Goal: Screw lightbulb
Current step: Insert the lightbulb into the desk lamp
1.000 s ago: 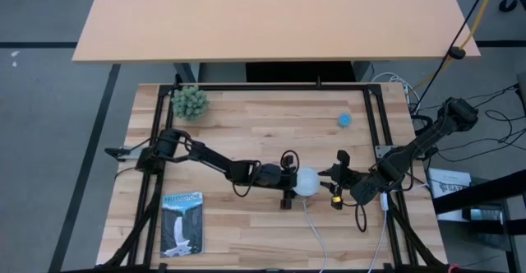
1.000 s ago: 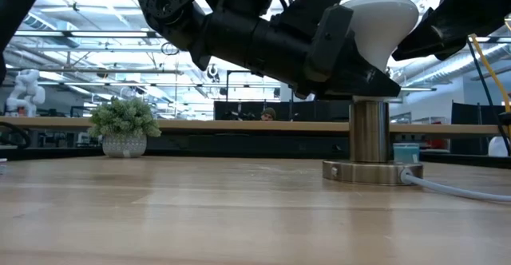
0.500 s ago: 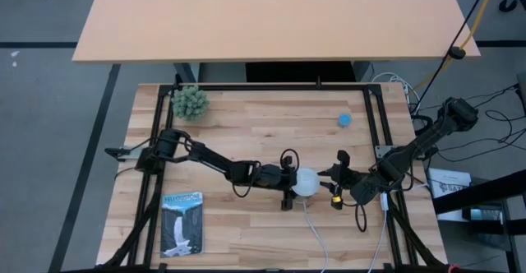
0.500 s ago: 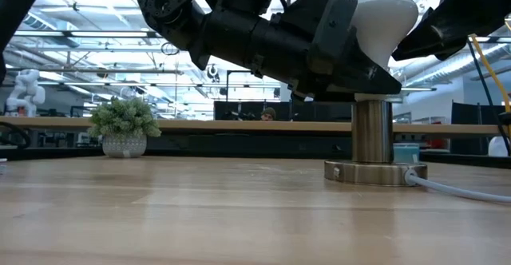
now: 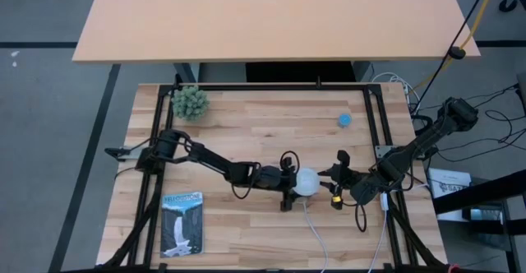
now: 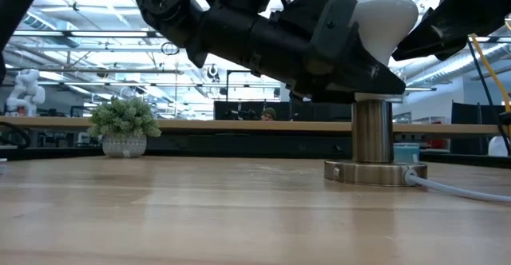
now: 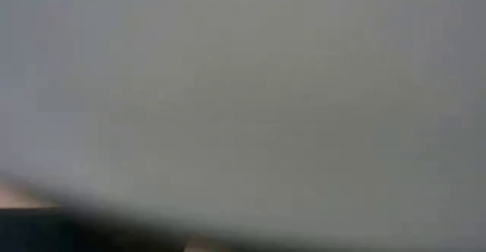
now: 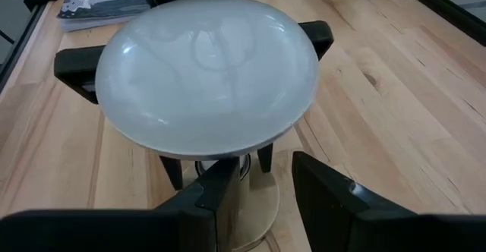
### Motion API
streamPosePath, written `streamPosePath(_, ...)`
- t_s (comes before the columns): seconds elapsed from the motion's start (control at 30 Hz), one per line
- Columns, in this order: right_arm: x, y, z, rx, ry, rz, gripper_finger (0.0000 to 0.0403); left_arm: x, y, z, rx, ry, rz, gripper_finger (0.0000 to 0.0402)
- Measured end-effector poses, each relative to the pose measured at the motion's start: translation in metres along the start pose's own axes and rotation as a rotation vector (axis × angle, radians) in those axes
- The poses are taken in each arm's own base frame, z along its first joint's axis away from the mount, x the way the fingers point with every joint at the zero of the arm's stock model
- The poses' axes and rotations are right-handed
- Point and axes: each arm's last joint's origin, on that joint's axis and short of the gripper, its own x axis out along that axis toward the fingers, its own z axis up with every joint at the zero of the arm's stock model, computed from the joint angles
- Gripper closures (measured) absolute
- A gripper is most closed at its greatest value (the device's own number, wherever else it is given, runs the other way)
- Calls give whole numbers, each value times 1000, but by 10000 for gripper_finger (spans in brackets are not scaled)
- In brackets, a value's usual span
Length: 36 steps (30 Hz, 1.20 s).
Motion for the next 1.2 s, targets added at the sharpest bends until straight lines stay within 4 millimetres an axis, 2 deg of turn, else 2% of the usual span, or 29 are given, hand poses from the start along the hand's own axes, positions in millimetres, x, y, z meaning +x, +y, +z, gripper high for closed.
streamPosePath(0.3,0,0,0,0,0,-1,287,-11,4,14,21,49,15,120)
streamPosePath(0.5,0,0,0,0,0,0,287,-16,5,2,6,69,18,120)
streamPosePath(0.6,0,0,0,-1,1,-1,287,-21,5,-4,-11,10,32,120)
streamPosePath(0.93,0,0,0,-3,2,-2,287,-27,-5,-7,-18,16,9,120)
streamPosePath(1.2,0,0,0,-2,2,-1,287,-27,-4,-7,-23,16,12,120)
